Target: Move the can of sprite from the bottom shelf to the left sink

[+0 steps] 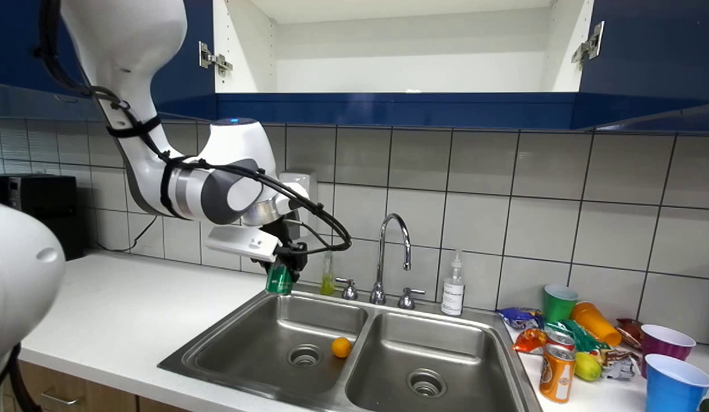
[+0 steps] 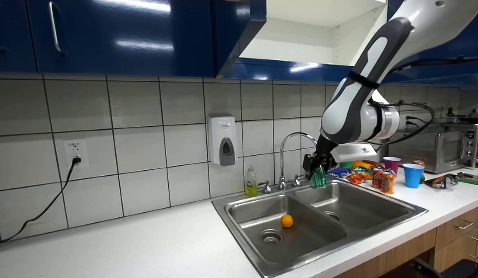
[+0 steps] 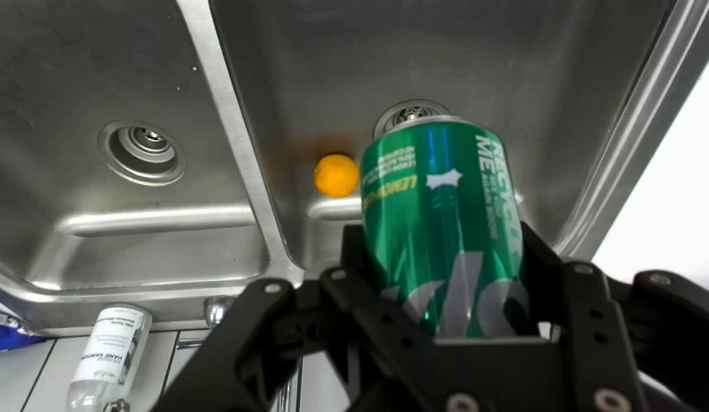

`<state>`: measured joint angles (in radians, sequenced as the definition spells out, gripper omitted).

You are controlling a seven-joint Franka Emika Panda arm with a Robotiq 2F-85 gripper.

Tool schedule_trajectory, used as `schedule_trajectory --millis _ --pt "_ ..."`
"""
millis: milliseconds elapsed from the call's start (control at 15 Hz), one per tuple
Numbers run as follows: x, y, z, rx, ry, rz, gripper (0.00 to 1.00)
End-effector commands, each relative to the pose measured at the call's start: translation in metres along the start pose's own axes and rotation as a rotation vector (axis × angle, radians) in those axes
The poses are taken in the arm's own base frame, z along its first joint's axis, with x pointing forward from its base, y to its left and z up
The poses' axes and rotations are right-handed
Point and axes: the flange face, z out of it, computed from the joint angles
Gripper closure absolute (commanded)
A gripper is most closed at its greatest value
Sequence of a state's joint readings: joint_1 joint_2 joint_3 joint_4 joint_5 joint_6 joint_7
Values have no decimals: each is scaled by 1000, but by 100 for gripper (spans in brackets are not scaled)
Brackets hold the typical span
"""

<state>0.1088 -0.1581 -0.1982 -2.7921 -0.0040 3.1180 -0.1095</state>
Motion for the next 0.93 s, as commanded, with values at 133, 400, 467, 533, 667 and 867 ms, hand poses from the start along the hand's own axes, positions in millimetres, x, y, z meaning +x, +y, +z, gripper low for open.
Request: schedule_trajectory --millis 133,400,467,533,667,867 --pt "-11 -13 27 2 7 -14 62" --pt "-18 -23 39 -1 -1 -19 62" --pt "-19 -25 42 -2 -4 -21 62" --pt "-21 -27 45 0 -9 -23 62" --pt "-28 -29 55 -3 -12 -34 62" --pt "-35 -30 72 -8 -10 -42 62"
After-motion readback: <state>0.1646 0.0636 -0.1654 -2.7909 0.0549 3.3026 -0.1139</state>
